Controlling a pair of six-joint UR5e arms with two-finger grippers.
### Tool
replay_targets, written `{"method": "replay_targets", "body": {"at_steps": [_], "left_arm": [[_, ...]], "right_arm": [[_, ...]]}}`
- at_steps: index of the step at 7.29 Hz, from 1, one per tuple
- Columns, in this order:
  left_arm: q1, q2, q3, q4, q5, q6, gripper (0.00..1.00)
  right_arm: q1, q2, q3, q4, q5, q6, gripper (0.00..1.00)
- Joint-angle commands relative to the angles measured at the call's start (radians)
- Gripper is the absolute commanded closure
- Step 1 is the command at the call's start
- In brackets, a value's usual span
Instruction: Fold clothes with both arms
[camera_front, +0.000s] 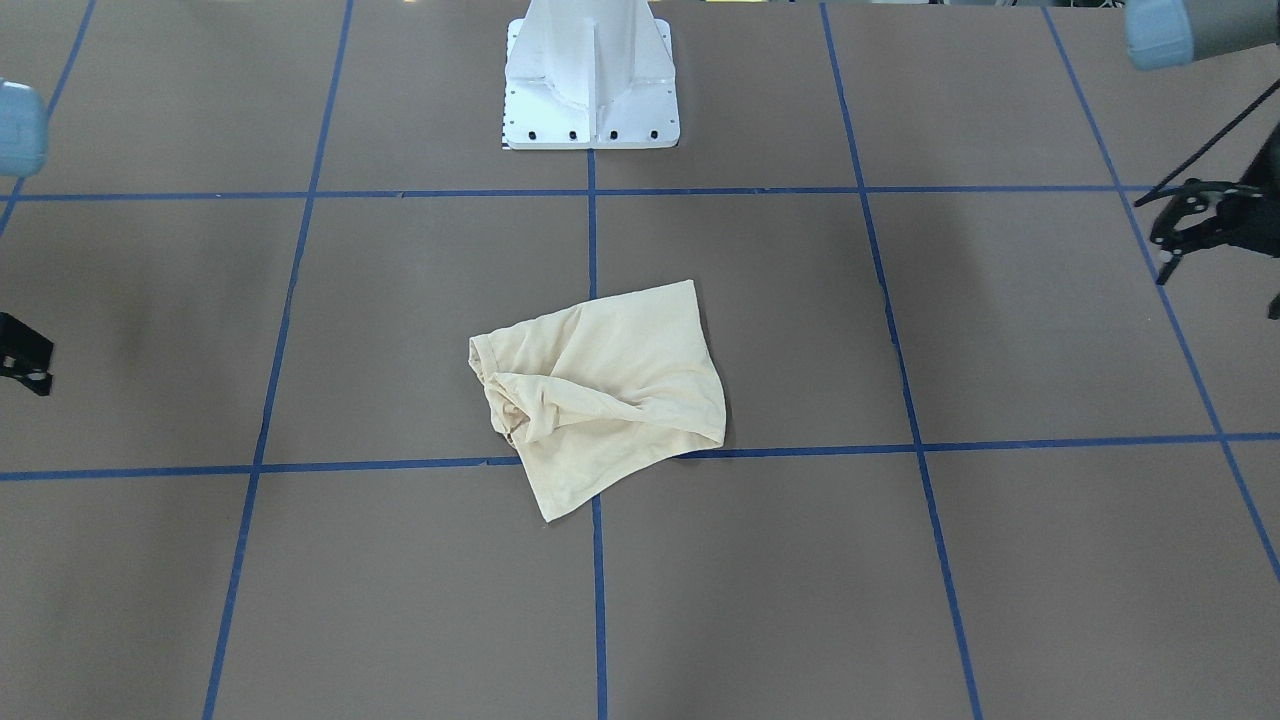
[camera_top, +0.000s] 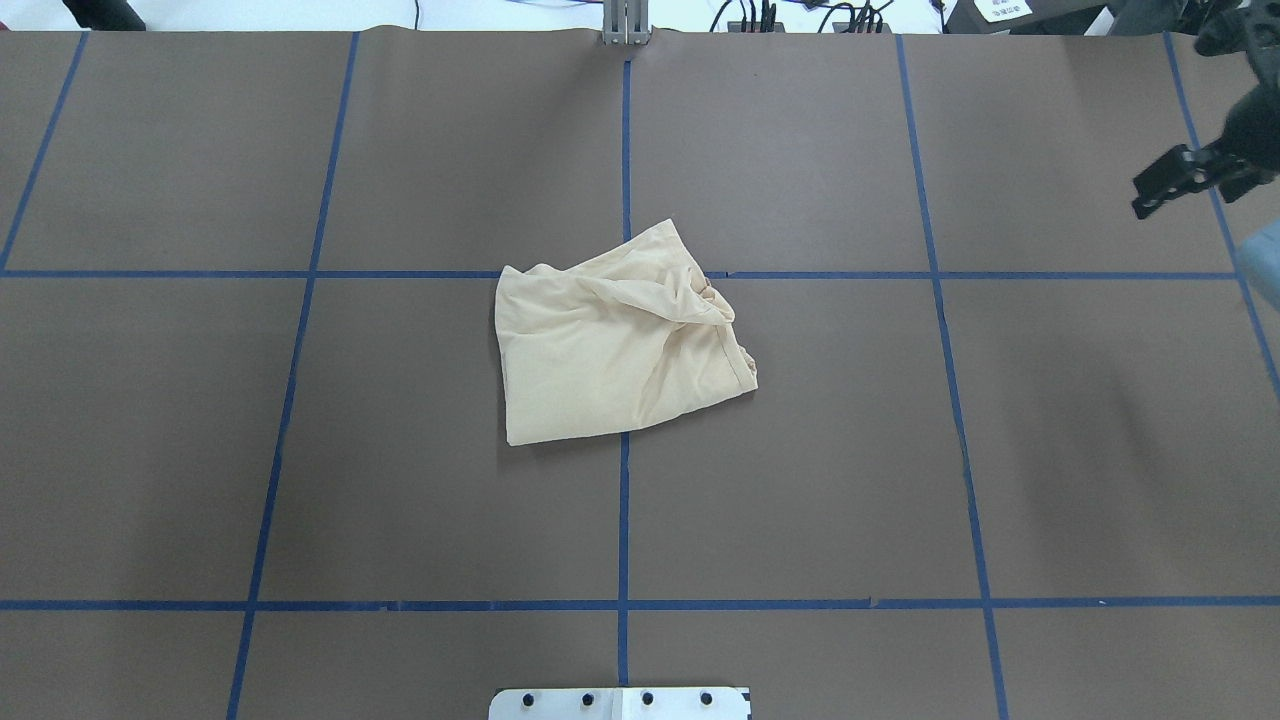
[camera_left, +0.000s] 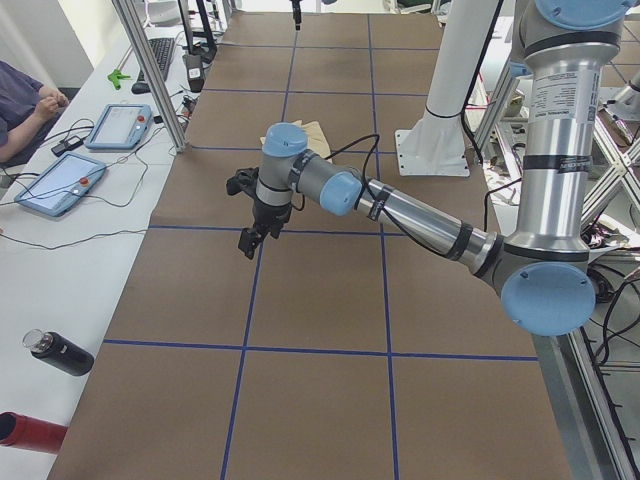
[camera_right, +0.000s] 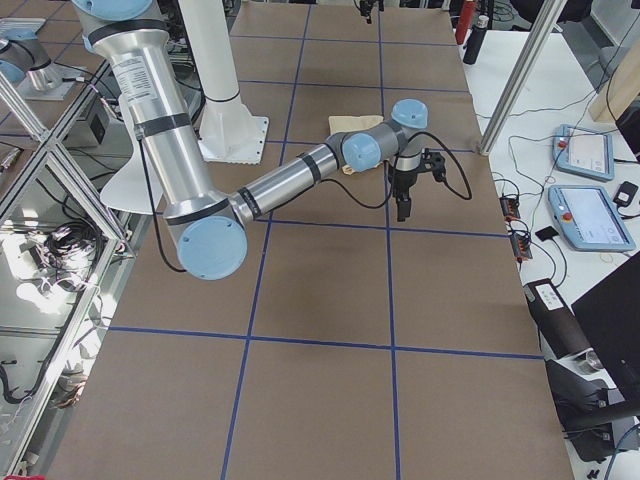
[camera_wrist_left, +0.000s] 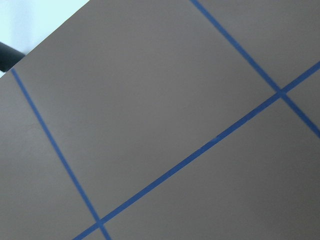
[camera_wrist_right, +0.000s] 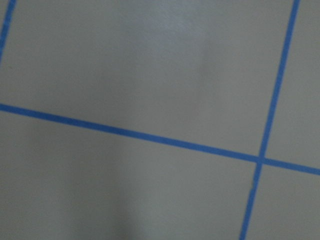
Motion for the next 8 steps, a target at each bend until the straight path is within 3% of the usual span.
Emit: {"method": "replay_targets", "body": {"at_steps": [1,2,3,4,5,8], "left_arm": [[-0.072,0.032,0.112,0.003,-0.019,0.007,0.00],[-0.085,0.029,0.160,0.003,-0.022,0.009,0.00],[-0.179,0.032,0.165,-0.004,-0.095,0.013,0.00],[-0.192,0.064,0.170,0.005,-0.197,0.029,0.00],[-0.198,0.122,0.161,-0.004,-0.224,0.052,0.00],[-0.194,0.137,0.118,0.008,-0.232,0.043,0.00]], "right_arm": [[0.159,-0.187,-0.001,0.003,0.029,-0.248,0.00],[0.212,-0.226,0.007,0.003,0.037,-0.262,0.00],[0.243,-0.237,0.021,0.003,0.052,-0.263,0.00],[0.245,-0.226,0.047,-0.009,0.048,-0.234,0.00],[0.239,-0.222,0.053,-0.001,0.042,-0.164,0.00],[0.219,-0.223,0.055,0.005,0.046,-0.134,0.00]]}}
